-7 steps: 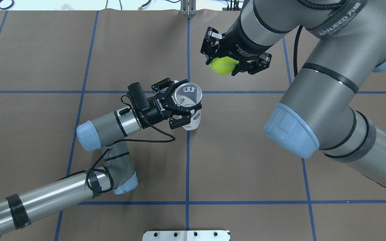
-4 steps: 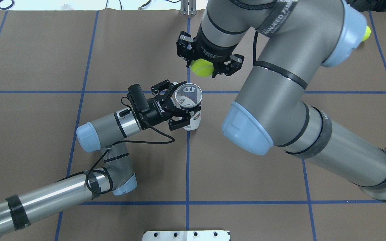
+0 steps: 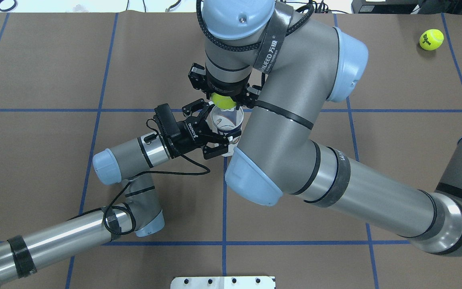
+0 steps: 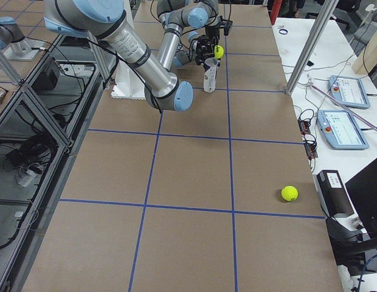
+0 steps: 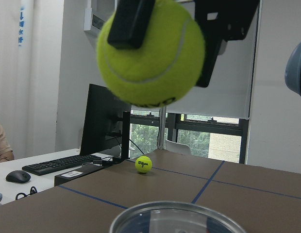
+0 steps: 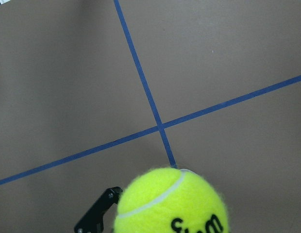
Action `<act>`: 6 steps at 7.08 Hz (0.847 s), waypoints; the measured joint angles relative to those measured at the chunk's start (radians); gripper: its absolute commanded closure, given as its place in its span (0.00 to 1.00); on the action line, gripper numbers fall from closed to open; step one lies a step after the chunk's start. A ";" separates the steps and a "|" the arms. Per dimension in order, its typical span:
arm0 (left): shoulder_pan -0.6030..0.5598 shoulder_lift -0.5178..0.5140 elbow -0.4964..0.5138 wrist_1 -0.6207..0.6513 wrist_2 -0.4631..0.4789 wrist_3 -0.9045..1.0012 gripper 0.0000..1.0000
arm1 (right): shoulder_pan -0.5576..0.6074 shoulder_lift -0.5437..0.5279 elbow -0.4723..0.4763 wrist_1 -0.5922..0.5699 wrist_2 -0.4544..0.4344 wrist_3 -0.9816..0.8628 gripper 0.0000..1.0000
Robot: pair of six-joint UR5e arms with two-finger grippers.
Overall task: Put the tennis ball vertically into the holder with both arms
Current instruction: 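Lower the ball into the can's opening with the right gripper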
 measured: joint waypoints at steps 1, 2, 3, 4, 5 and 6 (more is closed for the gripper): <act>0.001 -0.001 0.000 0.000 0.001 0.000 0.04 | -0.012 -0.006 0.000 -0.005 -0.005 0.001 0.87; 0.001 -0.001 -0.001 0.000 0.001 0.000 0.04 | -0.021 -0.010 0.004 -0.018 -0.006 0.002 0.62; 0.002 -0.001 -0.001 0.000 0.001 0.000 0.04 | -0.027 -0.012 0.009 -0.031 -0.007 0.002 0.15; 0.002 -0.001 -0.001 0.000 0.001 0.000 0.04 | -0.031 -0.013 0.013 -0.038 -0.008 0.002 0.02; 0.002 -0.001 -0.001 0.000 0.001 0.000 0.04 | -0.034 -0.015 0.019 -0.041 -0.010 0.002 0.02; 0.002 -0.001 -0.001 0.000 0.001 0.000 0.04 | -0.036 -0.016 0.027 -0.042 -0.011 0.002 0.02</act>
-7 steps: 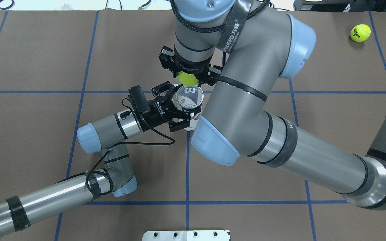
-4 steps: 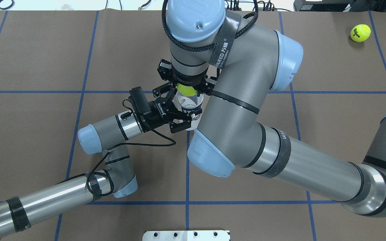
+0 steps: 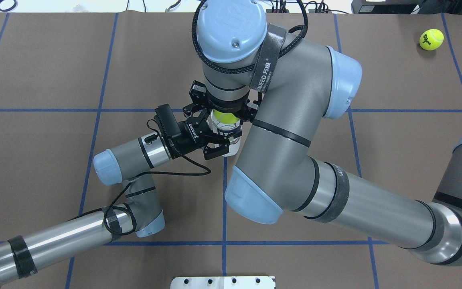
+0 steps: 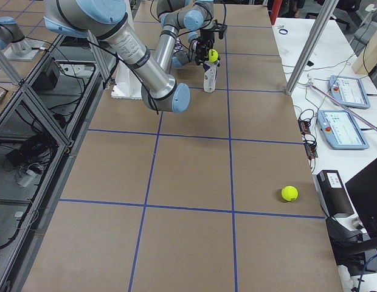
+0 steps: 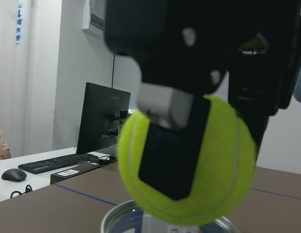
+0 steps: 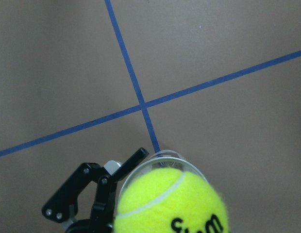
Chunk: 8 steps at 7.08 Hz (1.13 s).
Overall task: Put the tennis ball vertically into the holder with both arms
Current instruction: 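Open the right gripper and raise it away from the can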
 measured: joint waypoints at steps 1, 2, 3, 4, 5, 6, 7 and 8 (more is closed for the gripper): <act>0.000 0.000 0.000 0.000 0.000 0.000 0.04 | -0.001 -0.001 0.006 0.000 0.000 0.000 0.02; 0.000 0.000 0.000 0.000 0.000 0.000 0.04 | -0.001 -0.001 0.010 -0.001 0.000 0.000 0.02; 0.000 0.000 0.000 0.000 0.000 0.000 0.04 | -0.001 0.000 0.013 -0.001 0.000 -0.001 0.02; 0.000 0.000 0.000 0.000 0.000 0.000 0.04 | 0.002 -0.001 0.018 -0.001 0.000 -0.006 0.02; 0.000 0.000 0.000 0.000 0.000 0.000 0.04 | 0.018 -0.014 0.033 0.000 0.004 -0.024 0.01; 0.000 0.000 -0.001 0.000 0.000 0.000 0.04 | 0.055 -0.047 0.056 0.002 0.018 -0.072 0.01; 0.000 0.000 -0.001 0.000 0.000 0.000 0.04 | 0.109 -0.091 0.075 0.006 0.049 -0.149 0.01; 0.000 0.000 -0.001 0.000 0.000 0.000 0.04 | 0.174 -0.136 0.086 0.014 0.090 -0.249 0.01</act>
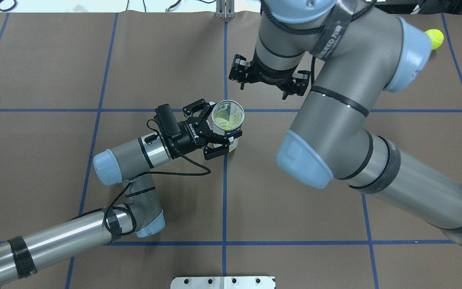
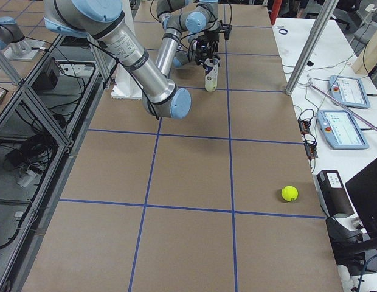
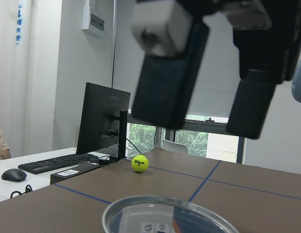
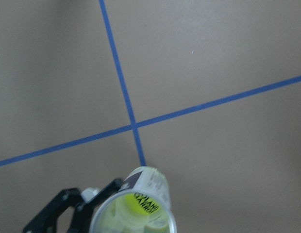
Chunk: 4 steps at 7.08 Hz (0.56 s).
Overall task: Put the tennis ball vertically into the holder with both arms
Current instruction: 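Open the right gripper and raise it away from the can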
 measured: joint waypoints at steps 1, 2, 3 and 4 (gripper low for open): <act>0.000 0.000 0.000 0.000 0.000 0.000 0.04 | 0.073 -0.055 0.002 0.030 0.044 -0.112 0.01; -0.001 0.000 -0.001 0.000 0.000 0.000 0.04 | 0.151 -0.131 -0.006 0.097 0.090 -0.224 0.01; -0.002 0.000 -0.001 0.000 0.000 0.000 0.04 | 0.229 -0.201 -0.037 0.170 0.131 -0.332 0.01; -0.003 0.000 -0.001 0.000 0.000 0.000 0.04 | 0.306 -0.243 -0.116 0.250 0.170 -0.435 0.01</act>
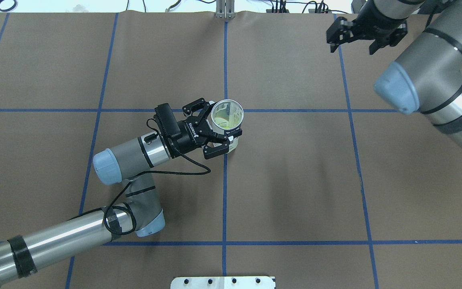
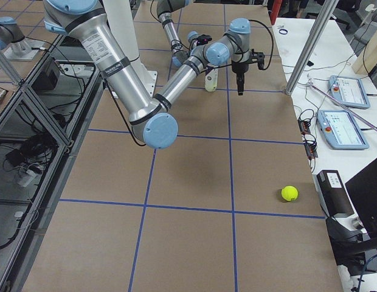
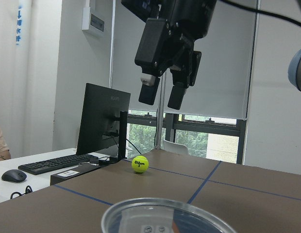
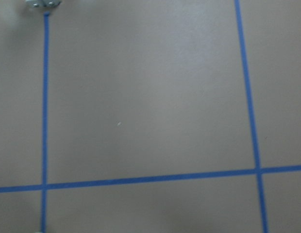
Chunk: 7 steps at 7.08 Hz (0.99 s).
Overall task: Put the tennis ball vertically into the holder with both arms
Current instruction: 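Open the right gripper and raise it away from the can, then move the right gripper to the farther tennis ball and grasp it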
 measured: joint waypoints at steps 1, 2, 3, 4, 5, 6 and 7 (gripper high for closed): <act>-0.002 0.000 0.000 0.000 0.000 0.000 0.04 | 0.062 -0.019 -0.109 0.106 0.031 -0.078 0.01; -0.005 0.000 0.000 0.000 0.000 0.000 0.04 | 0.110 -0.035 -0.230 0.232 0.054 -0.145 0.01; -0.005 0.001 0.000 0.000 0.000 0.000 0.04 | 0.146 -0.050 -0.335 0.338 0.068 -0.212 0.01; -0.006 0.001 0.000 0.000 0.000 0.000 0.04 | 0.177 -0.064 -0.423 0.419 0.075 -0.272 0.01; -0.008 0.001 0.001 0.000 0.000 0.000 0.03 | 0.204 -0.073 -0.509 0.498 0.076 -0.316 0.01; -0.010 0.001 0.001 0.001 0.000 0.000 0.03 | 0.223 -0.076 -0.598 0.577 0.075 -0.339 0.01; -0.012 0.001 0.001 0.001 0.000 0.000 0.03 | 0.231 -0.071 -0.686 0.645 0.058 -0.349 0.01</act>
